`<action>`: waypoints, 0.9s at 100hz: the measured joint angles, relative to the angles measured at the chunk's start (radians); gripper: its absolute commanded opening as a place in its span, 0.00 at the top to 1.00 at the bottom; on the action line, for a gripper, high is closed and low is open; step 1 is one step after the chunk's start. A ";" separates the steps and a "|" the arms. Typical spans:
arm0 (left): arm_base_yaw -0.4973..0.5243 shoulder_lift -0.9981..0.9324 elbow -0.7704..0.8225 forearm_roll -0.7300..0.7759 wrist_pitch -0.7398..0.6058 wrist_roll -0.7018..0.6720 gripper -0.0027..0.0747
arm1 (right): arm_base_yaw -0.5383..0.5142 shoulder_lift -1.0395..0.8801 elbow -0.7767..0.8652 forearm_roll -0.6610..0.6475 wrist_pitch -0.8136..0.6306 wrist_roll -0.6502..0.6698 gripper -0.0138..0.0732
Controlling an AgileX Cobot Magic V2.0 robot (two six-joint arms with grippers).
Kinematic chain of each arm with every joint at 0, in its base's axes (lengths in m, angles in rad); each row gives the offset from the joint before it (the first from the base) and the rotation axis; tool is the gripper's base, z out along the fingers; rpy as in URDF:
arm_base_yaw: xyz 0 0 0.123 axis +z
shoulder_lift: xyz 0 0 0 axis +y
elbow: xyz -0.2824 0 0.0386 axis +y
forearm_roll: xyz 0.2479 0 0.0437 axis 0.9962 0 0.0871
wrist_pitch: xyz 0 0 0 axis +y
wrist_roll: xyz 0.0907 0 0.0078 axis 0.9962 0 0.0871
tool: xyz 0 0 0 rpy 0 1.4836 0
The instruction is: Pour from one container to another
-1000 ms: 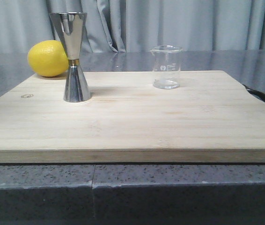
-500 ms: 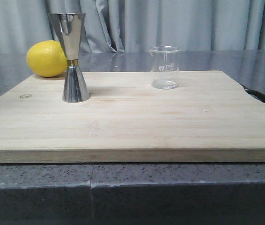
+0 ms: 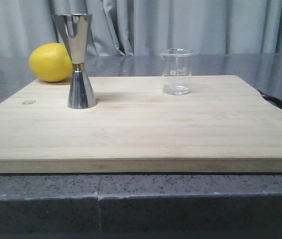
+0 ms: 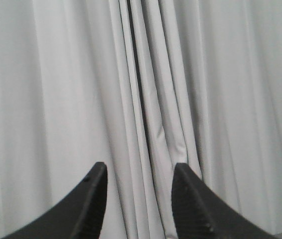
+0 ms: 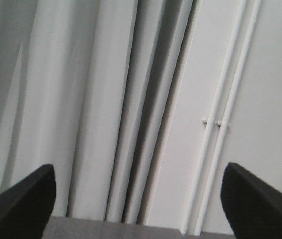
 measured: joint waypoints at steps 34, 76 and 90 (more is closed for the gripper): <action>0.000 -0.298 0.273 -0.004 -0.103 0.000 0.63 | 0.141 -0.182 0.010 0.075 0.383 0.000 0.18; 0.000 -0.456 0.435 -0.006 -0.181 0.000 0.90 | 0.163 -0.367 0.114 0.086 0.392 0.000 0.92; 0.000 -0.460 0.442 -0.006 -0.181 0.000 0.99 | 0.163 -0.393 0.118 0.086 0.410 0.000 0.93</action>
